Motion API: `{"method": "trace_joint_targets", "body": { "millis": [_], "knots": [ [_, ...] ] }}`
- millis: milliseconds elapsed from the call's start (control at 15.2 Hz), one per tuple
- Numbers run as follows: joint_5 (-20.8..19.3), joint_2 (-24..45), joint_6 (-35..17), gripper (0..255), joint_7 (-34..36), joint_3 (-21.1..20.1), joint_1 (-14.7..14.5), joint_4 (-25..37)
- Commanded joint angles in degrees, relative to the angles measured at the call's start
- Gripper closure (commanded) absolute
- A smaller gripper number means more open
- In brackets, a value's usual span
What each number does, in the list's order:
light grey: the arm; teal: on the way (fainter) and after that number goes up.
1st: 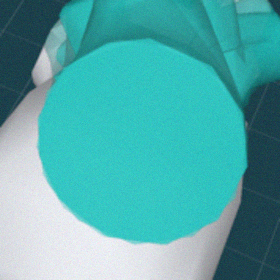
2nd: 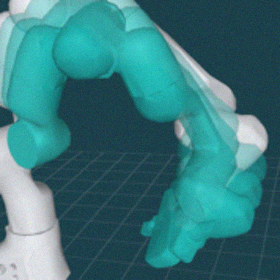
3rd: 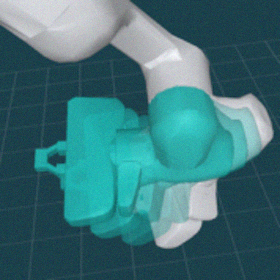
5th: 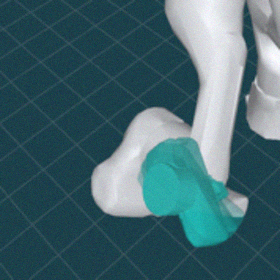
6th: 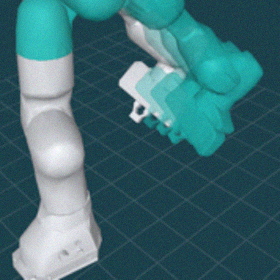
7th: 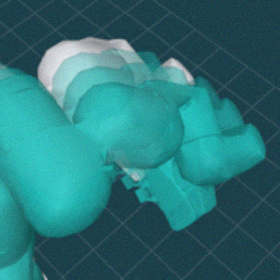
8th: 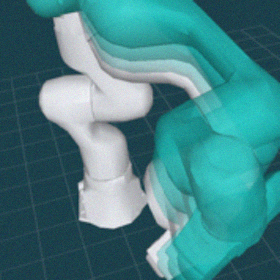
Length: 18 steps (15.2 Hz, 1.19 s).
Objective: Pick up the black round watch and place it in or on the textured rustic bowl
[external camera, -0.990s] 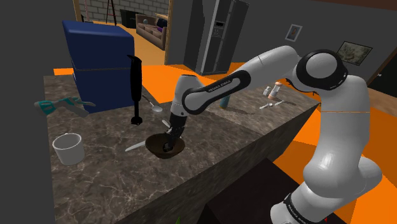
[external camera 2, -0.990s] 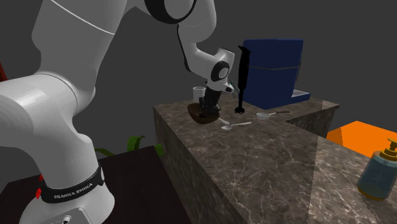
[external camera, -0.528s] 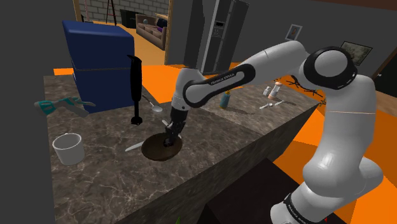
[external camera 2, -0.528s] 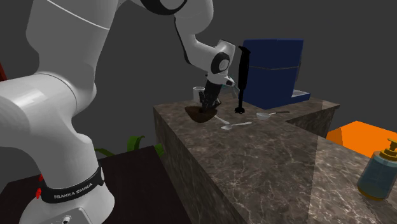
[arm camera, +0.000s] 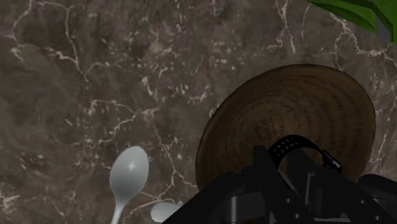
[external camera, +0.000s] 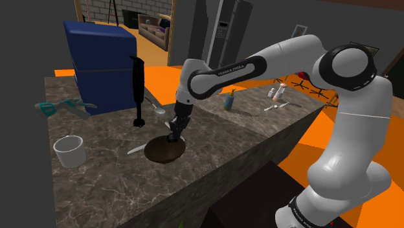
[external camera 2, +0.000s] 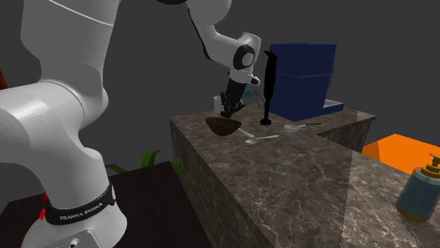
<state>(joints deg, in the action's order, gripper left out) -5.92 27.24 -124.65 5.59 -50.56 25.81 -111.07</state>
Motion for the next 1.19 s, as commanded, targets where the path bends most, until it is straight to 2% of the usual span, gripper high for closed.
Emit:
{"method": "trace_joint_targets", "body": {
  "millis": [0,858,924,1056,1122],
  "knots": [
    [0.64,-0.81,1.36,255,-0.20,-0.55,0.44,0.68],
    [4.86,-6.24,9.66,255,-1.24,-3.80,3.18,4.85],
    [4.93,-6.34,9.84,255,-1.25,-3.85,3.22,4.96],
    [5.04,-6.44,12.34,255,1.11,-4.51,1.35,7.92],
    [4.81,-6.13,11.67,255,1.13,-4.33,1.22,7.46]
  ]
}}
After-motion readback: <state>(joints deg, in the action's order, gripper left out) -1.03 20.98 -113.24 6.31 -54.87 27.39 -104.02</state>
